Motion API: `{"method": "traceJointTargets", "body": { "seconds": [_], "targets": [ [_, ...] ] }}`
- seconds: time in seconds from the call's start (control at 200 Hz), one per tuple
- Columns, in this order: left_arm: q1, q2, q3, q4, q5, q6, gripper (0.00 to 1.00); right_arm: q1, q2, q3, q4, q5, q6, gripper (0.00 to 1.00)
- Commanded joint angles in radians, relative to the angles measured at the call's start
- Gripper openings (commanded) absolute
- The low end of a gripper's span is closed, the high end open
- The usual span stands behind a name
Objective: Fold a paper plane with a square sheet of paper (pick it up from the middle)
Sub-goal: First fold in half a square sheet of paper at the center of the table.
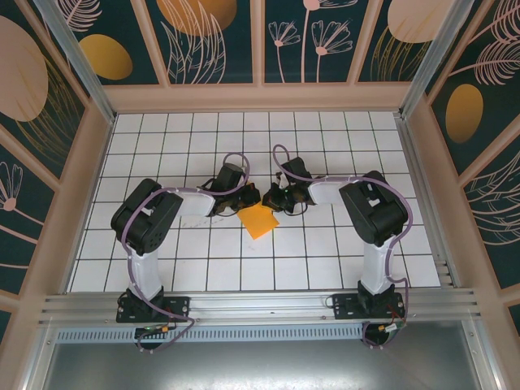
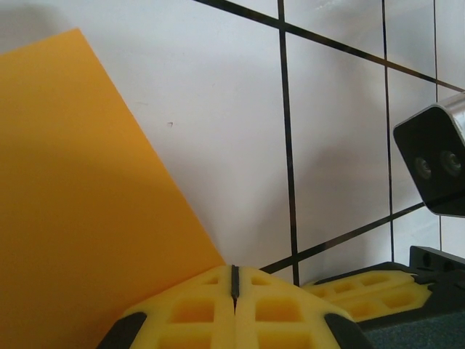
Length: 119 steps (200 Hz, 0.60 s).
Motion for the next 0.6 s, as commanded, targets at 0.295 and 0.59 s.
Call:
{"method": "traceJointTargets", "body": {
  "seconds": [0.295, 0.59],
  "targets": [
    [-0.001, 0.045, 0.006, -0.108, -0.083, 0.028, 0.00, -0.008, -0.012, -0.018, -0.059, -0.022, -0.047, 0.00],
    [-0.001, 0.048, -0.009, -0.139, -0.127, 0.024, 0.00, -0.012, -0.098, -0.140, -0.102, -0.057, -0.106, 0.00]
  ]
}}
